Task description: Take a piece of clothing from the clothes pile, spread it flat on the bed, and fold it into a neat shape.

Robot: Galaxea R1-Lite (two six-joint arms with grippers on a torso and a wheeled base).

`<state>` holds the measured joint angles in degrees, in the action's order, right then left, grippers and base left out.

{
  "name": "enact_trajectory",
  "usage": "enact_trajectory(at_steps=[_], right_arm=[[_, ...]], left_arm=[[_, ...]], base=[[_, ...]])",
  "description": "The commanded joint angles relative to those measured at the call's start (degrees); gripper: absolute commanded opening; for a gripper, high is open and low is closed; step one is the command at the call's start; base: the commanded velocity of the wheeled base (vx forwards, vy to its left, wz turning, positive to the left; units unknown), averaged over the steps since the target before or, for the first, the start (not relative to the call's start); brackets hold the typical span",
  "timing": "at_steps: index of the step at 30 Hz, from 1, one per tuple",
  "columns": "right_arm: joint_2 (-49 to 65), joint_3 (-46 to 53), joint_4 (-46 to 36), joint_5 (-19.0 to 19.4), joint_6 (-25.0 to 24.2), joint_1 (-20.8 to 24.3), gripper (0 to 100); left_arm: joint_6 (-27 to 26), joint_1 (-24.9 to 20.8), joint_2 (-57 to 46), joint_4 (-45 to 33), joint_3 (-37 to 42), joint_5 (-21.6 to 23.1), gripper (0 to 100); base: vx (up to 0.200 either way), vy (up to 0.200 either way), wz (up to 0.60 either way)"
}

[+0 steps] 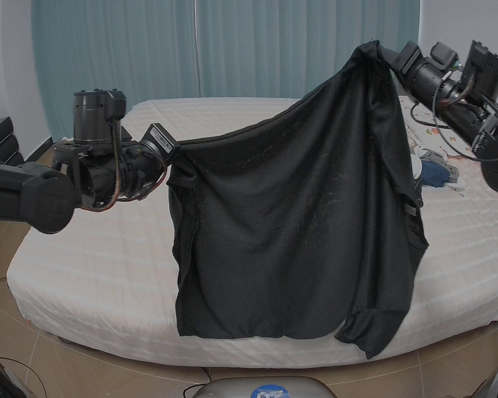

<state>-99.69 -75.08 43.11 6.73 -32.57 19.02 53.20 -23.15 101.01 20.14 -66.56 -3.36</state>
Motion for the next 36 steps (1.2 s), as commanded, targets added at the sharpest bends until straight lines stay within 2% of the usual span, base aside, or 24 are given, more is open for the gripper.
enact_trajectory(at_steps=[1, 5, 9, 18, 24, 25, 26, 29, 31, 32, 36], right_arm=[[-11.6, -2.8, 0.8, -2.3, 2.6, -0.6, 0], [-16.9, -2.6, 4.9, -6.4, 3.8, -2.3, 0], [-21.1, -2.7, 7.9, -8.6, 4.2, -3.5, 0], [-27.1, -4.5, 10.8, -11.3, 4.1, -3.9, 0], [-33.6, -10.5, 11.6, -14.3, 4.0, -5.2, 0], [-34.5, -11.5, 11.6, -14.3, 3.9, -5.4, 0], [-35.8, -12.5, 11.6, -14.2, 4.0, -5.6, 100], [-39.5, -14.1, 11.3, -13.7, 4.2, -5.7, 100], [-41.8, -14.9, 10.7, -13.8, 4.2, -5.8, 100], [-43.1, -15.0, 10.4, -13.8, 4.4, -6.0, 100], [-45.0, -15.0, 8.0, -13.8, 5.1, -6.8, 100]], left_arm=[[0.1, 1.7, 10.5, 0.0, -5.1, -0.2, 0], [0.0, 2.3, 16.5, 0.2, -9.0, -0.6, 0], [-0.2, 3.4, 21.7, 1.1, -14.0, -1.0, 0], [-0.4, 5.4, 30.2, 1.2, -23.3, -2.7, 0], [-0.4, 6.3, 38.0, 1.0, -32.4, -3.2, 0], [-0.3, 6.4, 39.0, 1.0, -33.6, -3.2, 100], [-0.2, 6.5, 40.7, 1.0, -36.1, -3.2, 100], [-0.3, 6.7, 45.8, 0.2, -43.1, -4.2, 100], [-0.5, 6.9, 48.8, -0.6, -47.6, -7.6, 100], [-0.7, 7.2, 50.2, -1.1, -48.0, -9.1, 100], [-3.2, 7.9, 51.7, -1.1, -48.0, -9.6, 100]], base=[[0.000, 0.000, 0.00], [0.000, 0.000, 0.00], [0.000, 0.000, 0.00], [0.000, 0.000, 0.00], [0.000, 0.000, 0.00], [0.000, 0.000, 0.00], [0.000, 0.000, 0.00], [0.000, 0.000, 0.00], [0.000, 0.000, 0.00], [0.000, 0.000, 0.00], [0.000, 0.000, 0.00]])
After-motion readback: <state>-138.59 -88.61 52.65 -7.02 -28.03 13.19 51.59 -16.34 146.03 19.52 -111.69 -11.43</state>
